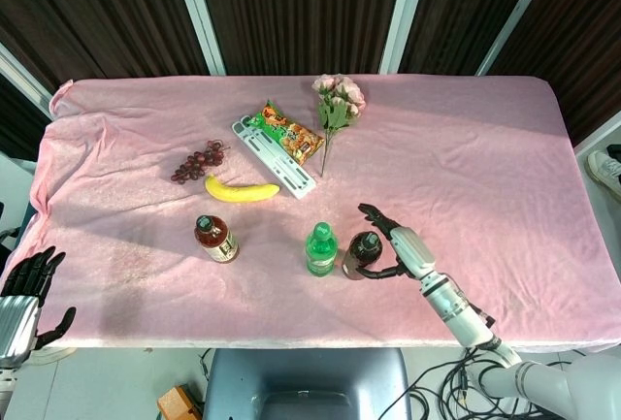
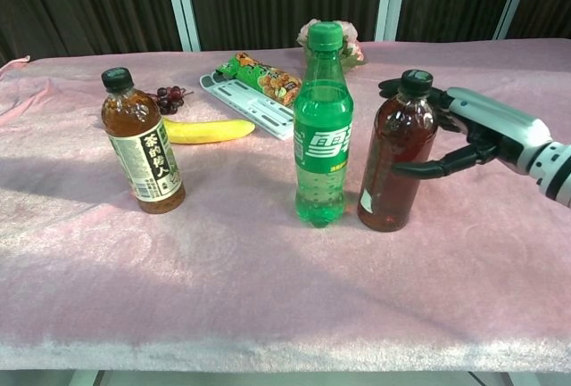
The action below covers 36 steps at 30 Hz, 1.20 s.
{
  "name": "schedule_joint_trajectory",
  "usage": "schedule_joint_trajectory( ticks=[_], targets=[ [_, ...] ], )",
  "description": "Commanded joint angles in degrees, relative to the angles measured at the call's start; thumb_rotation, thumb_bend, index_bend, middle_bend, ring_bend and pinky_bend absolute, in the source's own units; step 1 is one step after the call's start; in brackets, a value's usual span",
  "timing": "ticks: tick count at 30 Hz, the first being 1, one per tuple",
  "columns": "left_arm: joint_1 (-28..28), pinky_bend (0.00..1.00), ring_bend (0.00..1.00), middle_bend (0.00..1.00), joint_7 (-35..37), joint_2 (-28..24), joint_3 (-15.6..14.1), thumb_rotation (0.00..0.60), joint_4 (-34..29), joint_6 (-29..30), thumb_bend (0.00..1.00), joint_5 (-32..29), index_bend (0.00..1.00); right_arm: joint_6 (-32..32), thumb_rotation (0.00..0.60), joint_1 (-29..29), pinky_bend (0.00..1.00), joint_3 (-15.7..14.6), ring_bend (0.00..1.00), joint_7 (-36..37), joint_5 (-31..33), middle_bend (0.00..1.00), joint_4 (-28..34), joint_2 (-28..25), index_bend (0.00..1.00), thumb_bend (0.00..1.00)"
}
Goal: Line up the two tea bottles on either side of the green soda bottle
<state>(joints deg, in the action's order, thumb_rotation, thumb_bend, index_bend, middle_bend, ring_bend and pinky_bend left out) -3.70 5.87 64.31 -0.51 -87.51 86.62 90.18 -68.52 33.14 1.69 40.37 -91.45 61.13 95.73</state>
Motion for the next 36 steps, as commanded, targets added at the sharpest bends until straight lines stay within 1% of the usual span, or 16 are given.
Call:
schedule_joint_trajectory(
  ticks=[1,2,5,6,8,9,11,12,15,19,21,24,28,30,34,36],
  targets=[
    [-0.2,0.07,0.0,0.0,1.4,-0.3,-0.1,0.6,0.2,-0.4,0.36,0.0,0.0,-6.9,0.6,-4.0,0.3,-2.1,0.17,-8.5,-2.5,0.11,2.9,-4.1,0.0,0.29],
    [-0.5,0.07,0.0,0.0,2.6,-0.5,-0.2,0.6,0.5,-0.9,0.36,0.2,0.0,-8.5,0.6,-5.1,0.29,-3.0,0.14,-11.4,-3.3,0.09,3.6,-5.6,0.0,0.29],
    [-2.6,0.07,0.0,0.0,10.4,-1.1,-0.8,0.6,2.2,-3.7,0.36,2.0,0.0,-13.8,0.6,-9.3,0.23,-5.3,0.06,-21.7,-5.2,0.03,6.7,-10.5,0.0,0.29],
    [-3.6,0.08,0.0,0.0,14.4,-1.0,-1.0,0.6,3.5,-4.3,0.36,3.3,0.0,-16.2,0.6,-11.2,0.22,-6.2,0.05,-25.3,-5.9,0.02,8.1,-12.3,0.0,0.29],
    [-5.3,0.08,0.0,0.0,21.6,-0.1,-1.1,0.6,5.9,-4.7,0.36,5.4,0.0,-19.9,0.6,-14.0,0.22,-7.2,0.03,-29.4,-6.8,0.01,10.0,-14.8,0.0,0.29],
    [-6.5,0.09,0.0,0.0,26.8,1.1,-1.1,0.6,7.9,-4.5,0.36,6.9,0.0,-22.3,0.6,-15.6,0.22,-7.8,0.02,-31.3,-7.5,0.01,11.2,-16.1,0.0,0.29],
    [-8.2,0.09,0.0,0.0,34.8,3.9,-0.8,0.6,11.0,-4.0,0.36,8.3,0.0,-25.0,0.6,-17.6,0.22,-8.8,0.02,-33.4,-8.7,0.01,12.4,-18.0,0.0,0.29],
    [-9.5,0.09,0.0,0.0,39.5,6.1,-0.6,0.6,13.2,-4.0,0.36,9.0,0.0,-26.2,0.6,-18.7,0.21,-9.4,0.02,-34.3,-9.2,0.01,13.1,-19.0,0.0,0.29],
    [-12.4,0.09,0.0,0.0,47.6,11.8,0.4,0.6,17.9,-5.6,0.35,8.4,0.0,-27.9,0.6,-20.4,0.21,-10.3,0.02,-34.2,-10.4,0.01,14.0,-20.5,0.0,0.29],
    [-15.8,0.09,0.0,0.0,51.9,17.5,2.2,0.6,20.8,-9.4,0.34,6.0,0.0,-27.8,0.6,-20.7,0.21,-10.7,0.02,-33.6,-12.0,0.01,14.5,-21.6,0.0,0.29],
    [-17.6,0.09,0.0,0.0,52.2,19.7,3.4,0.6,21.9,-12.3,0.34,3.8,0.0,-27.4,0.6,-20.8,0.21,-10.7,0.02,-33.9,-12.4,0.01,14.6,-21.9,0.0,0.29],
    [-19.4,0.09,0.0,0.0,52.8,21.7,4.8,0.6,22.4,-15.1,0.33,1.5,0.0,-26.8,0.6,-20.8,0.21,-10.7,0.02,-33.1,-12.6,0.01,15.1,-22.4,0.0,0.29],
    [-21.5,0.09,0.0,0.0,52.6,23.5,6.1,0.6,22.9,-17.3,0.32,-0.4,0.0,-26.4,0.6,-21.0,0.21,-10.5,0.02,-32.3,-12.8,0.01,15.5,-23.1,0.0,0.29],
    [-22.3,0.1,0.0,0.0,53.0,23.8,6.2,0.6,22.6,-18.4,0.32,-0.8,0.0,-26.4,0.6,-21.1,0.21,-10.3,0.02,-32.2,-13.0,0.01,15.5,-23.2,0.0,0.29],
    [-24.0,0.12,0.0,0.0,58.5,23.0,5.8,0.6,20.6,-21.1,0.31,-1.1,0.0,-26.2,0.6,-21.3,0.21,-10.0,0.02,-31.7,-13.3,0.01,15.6,-23.4,0.0,0.29],
    [-24.6,0.13,0.0,0.0,58.5,23.2,5.5,0.6,20.9,-21.3,0.31,-0.6,0.0,-26.2,0.6,-21.4,0.21,-9.8,0.02,-31.5,-13.3,0.01,15.7,-23.5,0.0,0.29]
  ],
)
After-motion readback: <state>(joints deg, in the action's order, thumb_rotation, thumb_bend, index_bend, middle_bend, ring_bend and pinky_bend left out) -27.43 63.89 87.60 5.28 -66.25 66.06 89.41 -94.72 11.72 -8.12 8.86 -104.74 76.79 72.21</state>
